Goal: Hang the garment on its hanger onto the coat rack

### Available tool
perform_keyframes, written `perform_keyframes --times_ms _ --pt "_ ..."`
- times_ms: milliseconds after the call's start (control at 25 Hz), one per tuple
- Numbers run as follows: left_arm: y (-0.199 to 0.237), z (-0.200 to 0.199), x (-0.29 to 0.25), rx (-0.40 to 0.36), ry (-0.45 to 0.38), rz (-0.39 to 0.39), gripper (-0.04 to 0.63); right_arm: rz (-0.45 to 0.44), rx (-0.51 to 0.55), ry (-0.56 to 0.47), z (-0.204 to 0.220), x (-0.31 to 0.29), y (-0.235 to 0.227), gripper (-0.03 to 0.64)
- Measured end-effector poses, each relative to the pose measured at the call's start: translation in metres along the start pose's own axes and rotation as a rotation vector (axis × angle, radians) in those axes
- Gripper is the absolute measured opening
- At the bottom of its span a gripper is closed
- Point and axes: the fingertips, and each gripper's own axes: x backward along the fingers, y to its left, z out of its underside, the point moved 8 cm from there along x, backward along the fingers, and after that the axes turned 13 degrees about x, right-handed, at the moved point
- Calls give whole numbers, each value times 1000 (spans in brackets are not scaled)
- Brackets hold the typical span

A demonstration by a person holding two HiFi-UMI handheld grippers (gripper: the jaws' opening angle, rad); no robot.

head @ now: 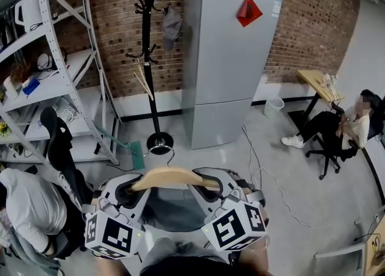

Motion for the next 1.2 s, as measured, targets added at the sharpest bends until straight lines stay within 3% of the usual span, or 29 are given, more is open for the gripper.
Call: perform_keyframes --times_ms 400,1200 --pt "40 4 -37 -2 14 -10 94 -13 -11 -13 12 -48 -29 75" --pt "210 41 -119 -13 -9 12 94 4 -3 30 -10 -216 -106 75"
